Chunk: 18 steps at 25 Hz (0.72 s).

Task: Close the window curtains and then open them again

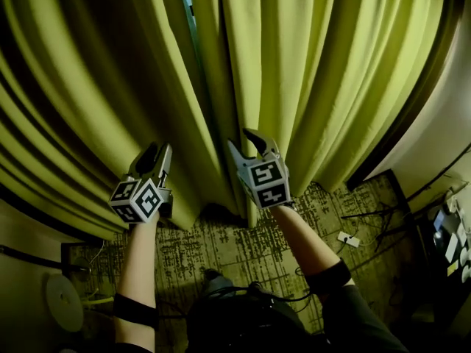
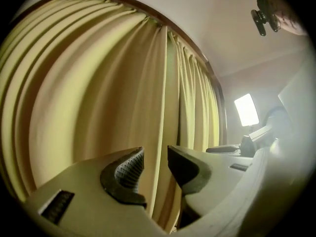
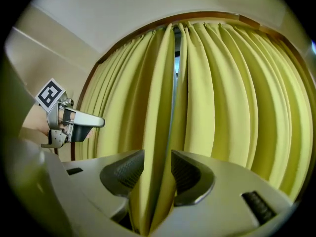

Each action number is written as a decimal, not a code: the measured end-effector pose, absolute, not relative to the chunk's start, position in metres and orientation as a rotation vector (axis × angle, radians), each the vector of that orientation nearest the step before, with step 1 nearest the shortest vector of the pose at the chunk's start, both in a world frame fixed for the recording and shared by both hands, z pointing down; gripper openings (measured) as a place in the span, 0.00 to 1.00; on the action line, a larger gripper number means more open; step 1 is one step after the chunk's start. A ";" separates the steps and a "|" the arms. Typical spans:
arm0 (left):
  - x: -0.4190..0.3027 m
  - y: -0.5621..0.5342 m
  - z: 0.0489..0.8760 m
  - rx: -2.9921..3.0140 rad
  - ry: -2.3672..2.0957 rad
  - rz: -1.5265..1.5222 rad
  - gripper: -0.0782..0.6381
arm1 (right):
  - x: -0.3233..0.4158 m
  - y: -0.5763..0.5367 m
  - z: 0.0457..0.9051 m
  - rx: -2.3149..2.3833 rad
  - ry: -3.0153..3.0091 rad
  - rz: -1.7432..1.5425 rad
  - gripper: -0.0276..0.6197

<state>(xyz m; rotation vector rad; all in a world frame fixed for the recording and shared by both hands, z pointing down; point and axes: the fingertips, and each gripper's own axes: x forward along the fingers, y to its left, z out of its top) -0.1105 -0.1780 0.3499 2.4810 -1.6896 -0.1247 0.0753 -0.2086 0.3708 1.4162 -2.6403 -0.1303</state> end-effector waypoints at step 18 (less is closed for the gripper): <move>-0.209 -0.060 0.512 2.253 -1.817 0.268 0.11 | 0.061 -0.103 0.539 1.276 -2.531 0.277 0.07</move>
